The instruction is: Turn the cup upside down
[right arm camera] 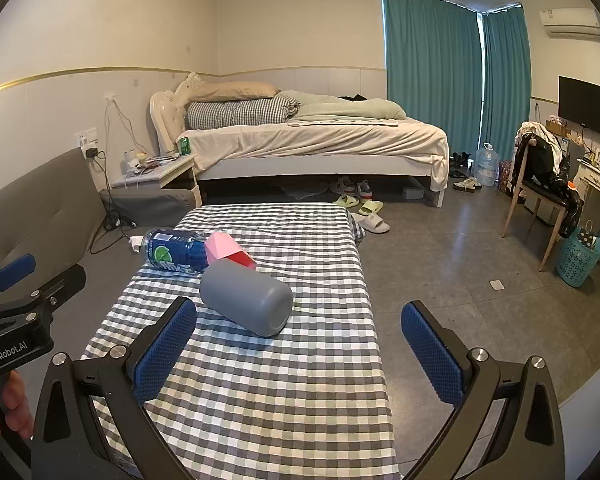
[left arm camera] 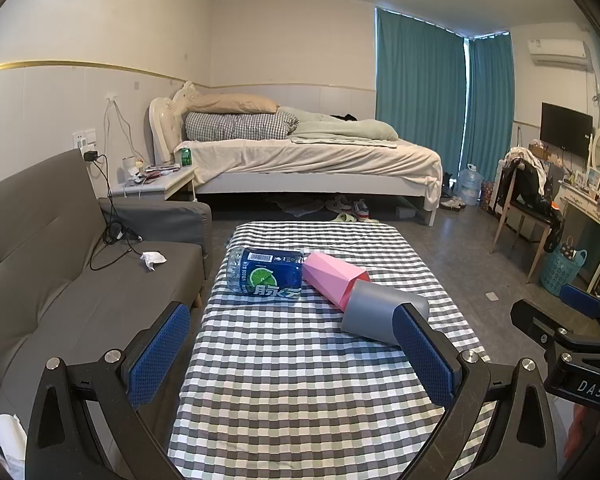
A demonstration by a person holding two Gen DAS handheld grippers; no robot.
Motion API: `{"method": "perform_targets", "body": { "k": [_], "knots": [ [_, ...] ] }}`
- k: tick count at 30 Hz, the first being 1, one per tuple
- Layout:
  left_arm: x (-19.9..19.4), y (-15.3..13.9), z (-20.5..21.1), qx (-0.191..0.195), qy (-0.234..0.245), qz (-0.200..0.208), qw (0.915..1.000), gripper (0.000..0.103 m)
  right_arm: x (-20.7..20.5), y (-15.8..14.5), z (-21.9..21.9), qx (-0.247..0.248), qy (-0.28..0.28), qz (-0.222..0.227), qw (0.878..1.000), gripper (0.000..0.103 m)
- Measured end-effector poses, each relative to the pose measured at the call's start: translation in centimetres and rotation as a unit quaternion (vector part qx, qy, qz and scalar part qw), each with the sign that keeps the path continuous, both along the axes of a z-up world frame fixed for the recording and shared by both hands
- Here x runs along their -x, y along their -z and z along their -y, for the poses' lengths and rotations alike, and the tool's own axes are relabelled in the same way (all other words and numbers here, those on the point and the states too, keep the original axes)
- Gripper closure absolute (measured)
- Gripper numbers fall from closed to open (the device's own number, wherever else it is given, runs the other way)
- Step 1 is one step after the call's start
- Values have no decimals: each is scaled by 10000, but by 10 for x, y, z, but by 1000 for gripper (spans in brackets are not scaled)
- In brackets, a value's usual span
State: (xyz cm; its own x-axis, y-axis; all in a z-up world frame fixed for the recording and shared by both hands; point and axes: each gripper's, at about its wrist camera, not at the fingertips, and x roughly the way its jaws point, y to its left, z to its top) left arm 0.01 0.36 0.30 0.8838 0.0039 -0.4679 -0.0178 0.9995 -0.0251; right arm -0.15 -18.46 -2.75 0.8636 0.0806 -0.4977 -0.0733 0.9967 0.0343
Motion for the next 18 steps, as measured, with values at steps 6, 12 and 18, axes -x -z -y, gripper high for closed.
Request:
{"method": "perform_targets", "body": {
  "k": [6, 12, 18],
  "knots": [
    [0, 0, 0, -6, 9, 0, 10000, 0, 0, 1, 0, -11, -5, -10, 10000, 0],
    [0, 1, 1, -6, 2, -1, 10000, 0, 0, 1, 1, -11, -15, -19, 10000, 0],
    [0, 1, 0, -5, 4, -1, 10000, 0, 0, 0, 0, -17, -15, -28, 10000, 0]
  ]
}}
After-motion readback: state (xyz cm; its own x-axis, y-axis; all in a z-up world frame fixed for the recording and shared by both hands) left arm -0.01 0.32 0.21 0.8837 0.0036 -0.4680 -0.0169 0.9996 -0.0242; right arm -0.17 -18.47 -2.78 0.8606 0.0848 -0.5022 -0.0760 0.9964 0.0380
